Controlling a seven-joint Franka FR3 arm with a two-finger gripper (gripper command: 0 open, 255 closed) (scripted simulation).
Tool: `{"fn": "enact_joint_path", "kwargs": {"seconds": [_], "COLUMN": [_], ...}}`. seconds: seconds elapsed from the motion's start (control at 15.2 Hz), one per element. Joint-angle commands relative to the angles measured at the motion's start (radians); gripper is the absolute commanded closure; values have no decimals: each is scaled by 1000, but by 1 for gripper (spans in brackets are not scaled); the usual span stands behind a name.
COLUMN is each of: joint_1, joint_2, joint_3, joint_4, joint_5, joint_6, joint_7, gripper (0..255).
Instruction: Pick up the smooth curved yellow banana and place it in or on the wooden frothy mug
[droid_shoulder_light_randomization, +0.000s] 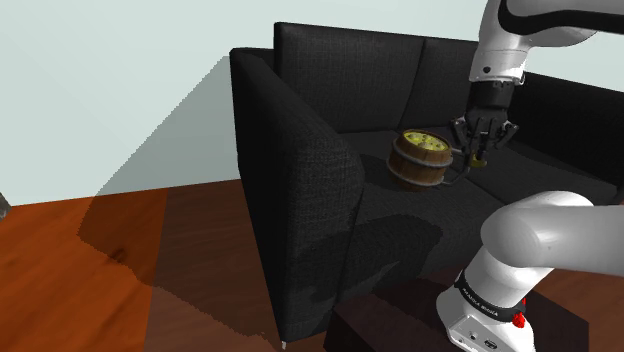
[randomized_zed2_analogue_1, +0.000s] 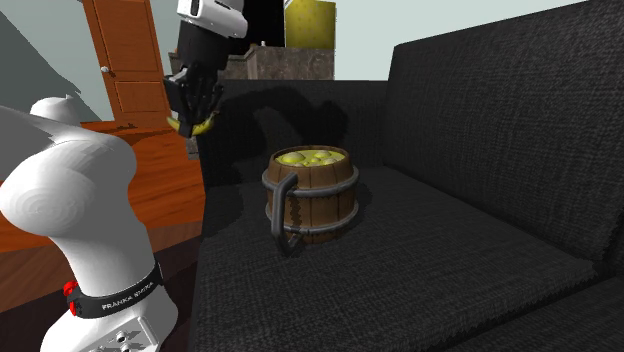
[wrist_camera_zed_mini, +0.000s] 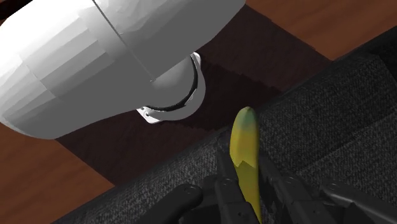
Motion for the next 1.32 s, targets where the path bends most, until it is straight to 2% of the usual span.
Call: {"fn": "enact_joint_path", "kwargs": {"seconds": [0.0, 0.33, 0.79, 1.25], "joint_1": [1, 3, 4, 8], "joint_2": [8, 35, 291, 556], "joint_3": [-1, 0, -92, -176], "joint_4": [32, 113, 246, 437], "joint_5": [0, 4, -78, -113], "joint_6": [-24, -78, 40, 111], "joint_7": [2, 9, -86, -180], "gripper": [255, 255, 255, 255]}}
